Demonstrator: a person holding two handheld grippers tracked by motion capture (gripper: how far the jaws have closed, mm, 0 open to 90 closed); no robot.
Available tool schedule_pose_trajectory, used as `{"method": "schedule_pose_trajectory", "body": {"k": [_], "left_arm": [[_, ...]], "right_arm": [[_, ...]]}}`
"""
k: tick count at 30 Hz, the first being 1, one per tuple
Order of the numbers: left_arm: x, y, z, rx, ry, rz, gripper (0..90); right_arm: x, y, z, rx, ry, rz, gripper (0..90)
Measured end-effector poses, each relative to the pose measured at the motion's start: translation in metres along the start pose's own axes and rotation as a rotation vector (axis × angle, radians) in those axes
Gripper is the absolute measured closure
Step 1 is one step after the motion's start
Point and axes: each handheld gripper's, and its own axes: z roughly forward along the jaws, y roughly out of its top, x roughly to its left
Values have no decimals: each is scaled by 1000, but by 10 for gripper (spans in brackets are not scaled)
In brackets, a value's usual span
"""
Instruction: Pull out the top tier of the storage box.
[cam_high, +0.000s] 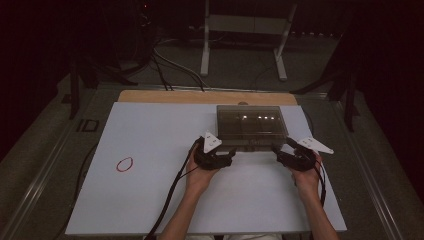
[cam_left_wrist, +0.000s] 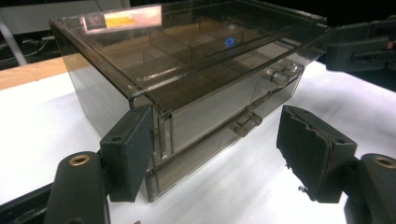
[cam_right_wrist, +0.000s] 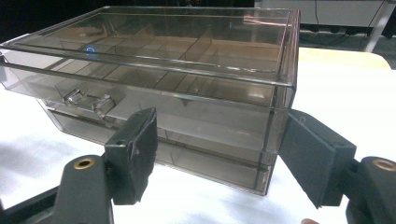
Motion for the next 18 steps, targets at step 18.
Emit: {"method": "schedule_pose_trajectory", "body": {"k": [18], "left_arm": [[5,-1,-2,11,81,-27,609]], "right_arm": [[-2,-1,-5,-5,-48,-12,523]]}}
